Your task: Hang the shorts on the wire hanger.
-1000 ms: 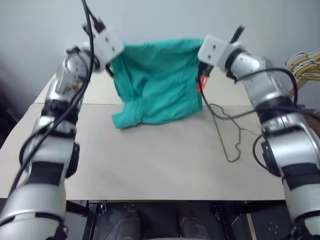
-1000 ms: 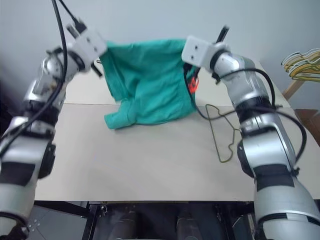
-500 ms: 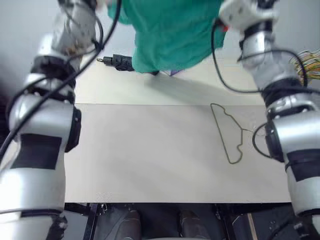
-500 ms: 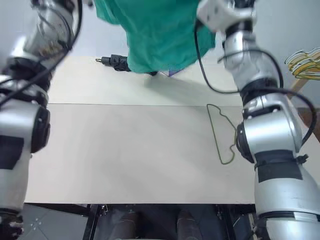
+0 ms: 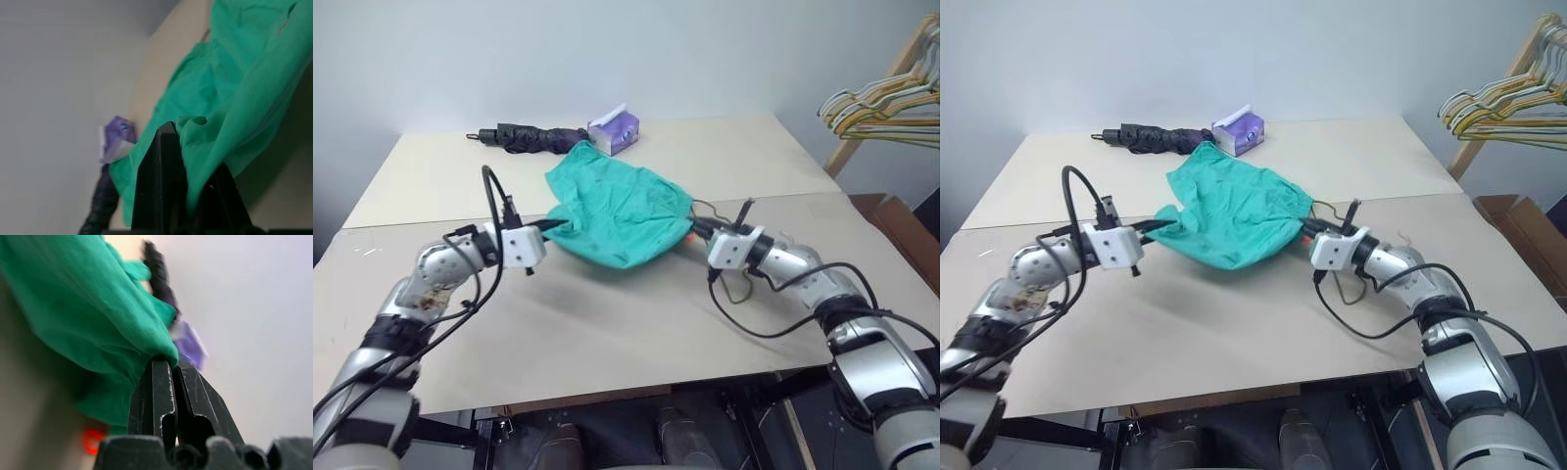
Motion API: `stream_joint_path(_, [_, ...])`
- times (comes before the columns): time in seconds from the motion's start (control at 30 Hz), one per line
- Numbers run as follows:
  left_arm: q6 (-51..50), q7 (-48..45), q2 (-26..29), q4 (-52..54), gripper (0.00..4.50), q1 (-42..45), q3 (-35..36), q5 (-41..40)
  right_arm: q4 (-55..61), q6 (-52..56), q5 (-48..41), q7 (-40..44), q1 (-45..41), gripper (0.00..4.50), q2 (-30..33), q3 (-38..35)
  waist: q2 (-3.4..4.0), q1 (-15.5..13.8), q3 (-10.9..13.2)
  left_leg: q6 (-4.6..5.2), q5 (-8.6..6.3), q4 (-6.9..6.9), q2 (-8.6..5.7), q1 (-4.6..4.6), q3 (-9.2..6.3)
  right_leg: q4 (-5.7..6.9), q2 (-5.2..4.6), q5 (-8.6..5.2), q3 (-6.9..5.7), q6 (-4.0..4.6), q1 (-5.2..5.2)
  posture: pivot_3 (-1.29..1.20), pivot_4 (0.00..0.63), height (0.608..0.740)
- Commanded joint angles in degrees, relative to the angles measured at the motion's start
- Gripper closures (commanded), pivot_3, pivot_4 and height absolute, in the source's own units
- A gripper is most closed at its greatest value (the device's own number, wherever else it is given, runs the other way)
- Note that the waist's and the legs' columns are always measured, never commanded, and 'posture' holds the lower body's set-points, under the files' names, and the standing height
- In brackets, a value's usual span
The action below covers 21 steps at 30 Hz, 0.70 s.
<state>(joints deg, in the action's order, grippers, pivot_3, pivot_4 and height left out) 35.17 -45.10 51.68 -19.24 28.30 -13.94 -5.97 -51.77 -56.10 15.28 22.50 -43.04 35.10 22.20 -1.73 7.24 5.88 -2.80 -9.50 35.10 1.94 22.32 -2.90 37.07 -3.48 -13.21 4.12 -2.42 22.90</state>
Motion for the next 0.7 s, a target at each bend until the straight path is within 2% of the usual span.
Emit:
stream_joint_path(0.03, [-8.7,-12.1,8.1,11.6,4.48,-5.8,3.3,-8.3,8.4,-0.3,-5.5,10.1,3.0,4.5,2.2,0.2,0.06,-0.4,0.1,0.06,-0.04,-0.14,0.01,-0.56,0.03,-0.21,0.0,-0.38,-0.01,-0.32,-0.56,0.04,0.082,0.74])
stream_joint_path(0.13, [-13.2,-19.7,15.1,19.0,4.48,-12.8,4.6,-11.9,12.1,-1.2,-4.1,14.0,5.8,4.5,4.5,1.0,0.09,-1.1,0.1,0.1,-0.08,-0.23,0.03,-0.94,0.14,-0.31,-0.02,-0.68,0.06,-0.08,-0.89,0.03,0.088,0.74])
stream_joint_path(0.3, [-19.8,-24.5,20.7,31.5,4.48,-24.3,9.8,-16.2,17.6,-2.0,-2.3,17.2,9.6,4.5,7.8,0.8,0.07,-2.8,0.2,0.59,-0.46,-0.09,0.1,-0.62,0.34,-0.2,-0.03,-0.85,0.12,-0.26,-0.57,0.02,0.09,0.74])
stream_joint_path(0.4, [-22.0,-26.3,22.0,36.8,4.48,-30.7,13.6,-17.6,21.9,-1.0,-4.1,18.8,12.7,4.5,9.5,0.1,0.11,-3.4,0.2,0.61,-0.48,-0.08,0.12,-0.63,0.38,-0.16,-0.02,-0.93,0.13,-0.19,-0.54,0.01,0.095,0.74])
stream_joint_path(0.5, [-24.3,-28.1,22.2,41.1,4.48,-36.0,17.5,-19.0,26.6,0.2,-5.8,19.9,16.1,4.5,11.6,-1.0,0.08,-3.7,0.3,0.61,-0.48,-0.07,0.14,-0.84,0.49,-0.11,-0.02,-1.21,0.21,0.25,-0.66,0.01,0.099,0.74])
stream_joint_path(0.67, [-27.5,-29.3,20.8,44.0,4.48,-39.2,21.1,-18.8,35.4,5.2,-9.8,22.6,21.7,4.5,14.7,-2.1,0.02,-4.5,0.3,0.61,-0.48,-0.05,0.16,-1.14,0.82,-0.04,0.01,-1.27,0.58,0.34,-0.73,0.0,0.107,0.74])
stream_joint_path(0.7, [-28.2,-29.4,20.5,44.0,4.27,-39.0,21.2,-19.0,37.5,7.2,-11.3,24.0,22.9,3.94,15.4,-2.1,0.02,-4.6,0.3,0.61,-0.48,-0.06,0.16,-1.15,0.88,-0.05,0.01,-1.27,0.64,0.34,-0.72,0.0,0.107,0.74])
